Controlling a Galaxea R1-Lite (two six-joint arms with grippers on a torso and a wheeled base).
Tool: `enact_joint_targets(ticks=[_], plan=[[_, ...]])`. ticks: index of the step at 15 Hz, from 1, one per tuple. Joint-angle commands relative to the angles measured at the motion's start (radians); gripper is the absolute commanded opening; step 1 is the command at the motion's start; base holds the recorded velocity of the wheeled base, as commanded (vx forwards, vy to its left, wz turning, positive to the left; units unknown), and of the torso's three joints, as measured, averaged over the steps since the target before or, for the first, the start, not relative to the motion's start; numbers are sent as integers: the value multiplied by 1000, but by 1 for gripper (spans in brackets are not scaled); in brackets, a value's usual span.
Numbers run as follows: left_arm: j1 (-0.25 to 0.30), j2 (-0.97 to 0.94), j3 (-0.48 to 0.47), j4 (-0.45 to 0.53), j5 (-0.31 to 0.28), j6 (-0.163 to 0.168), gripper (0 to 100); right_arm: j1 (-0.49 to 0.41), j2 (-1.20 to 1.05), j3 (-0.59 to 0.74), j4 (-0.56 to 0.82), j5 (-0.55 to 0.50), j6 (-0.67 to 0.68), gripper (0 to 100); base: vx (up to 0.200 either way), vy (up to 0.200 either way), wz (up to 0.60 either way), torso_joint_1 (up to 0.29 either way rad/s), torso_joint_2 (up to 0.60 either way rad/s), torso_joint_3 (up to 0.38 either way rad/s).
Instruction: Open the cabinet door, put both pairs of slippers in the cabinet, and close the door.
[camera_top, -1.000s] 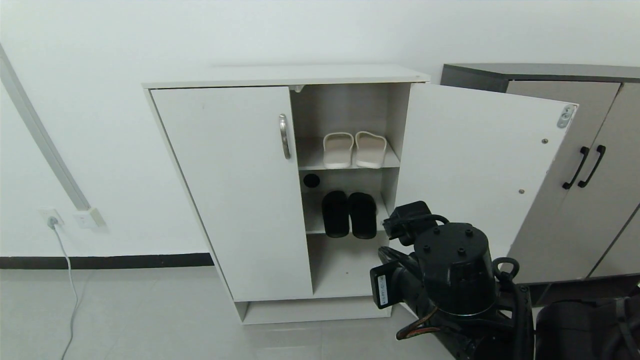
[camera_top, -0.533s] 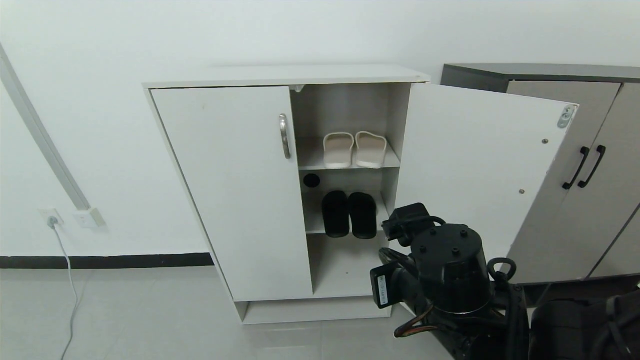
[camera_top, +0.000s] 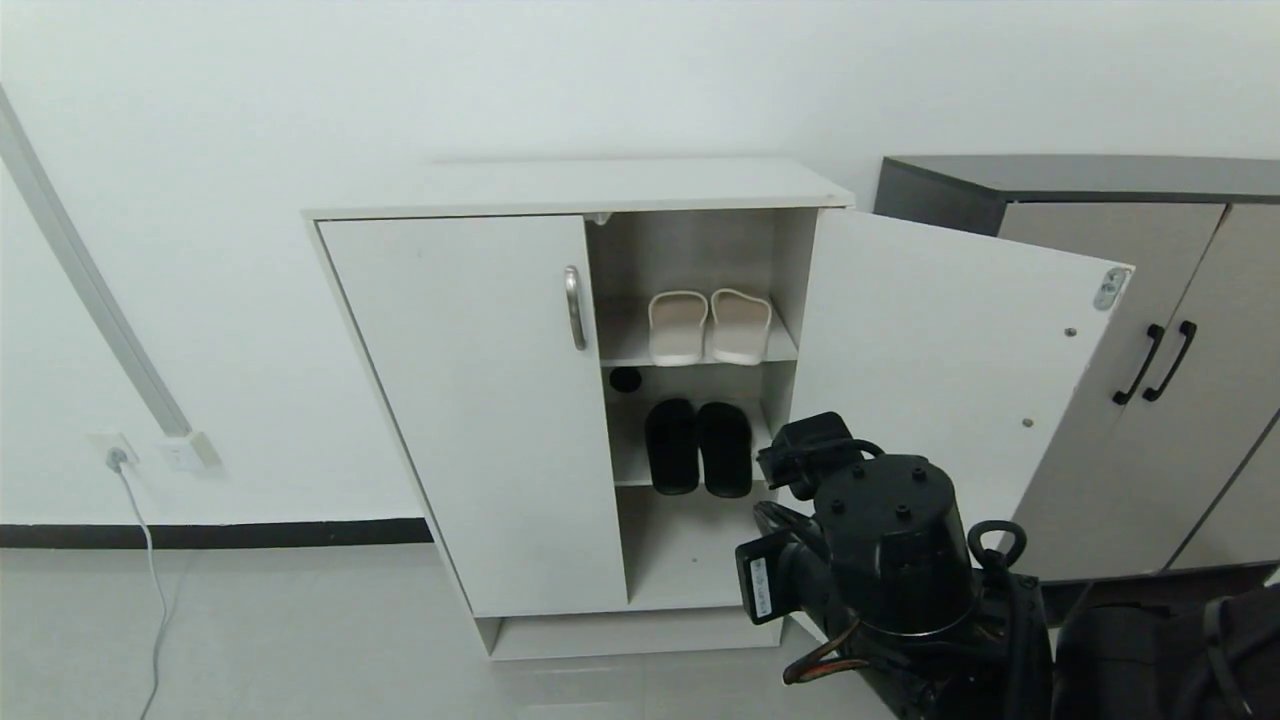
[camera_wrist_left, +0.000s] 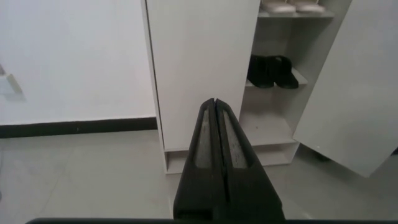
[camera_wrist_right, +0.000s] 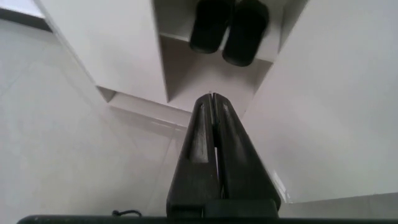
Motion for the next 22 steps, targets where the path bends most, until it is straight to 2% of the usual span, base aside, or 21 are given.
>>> enact_joint_targets(ticks=[1,11,22], plan=[[0,1,0,0,0,-1,0,-1,2,0,0,0,0,0,0,0,0,85,-452,-349],[0,1,1,0,0,-1,0,-1,2,0,0,0,0,0,0,0,0,137,-466,-332],[0,1,0,0,0,-1,0,-1,7,0,0,-2,0,0,0,0,0,209,-525,-316]])
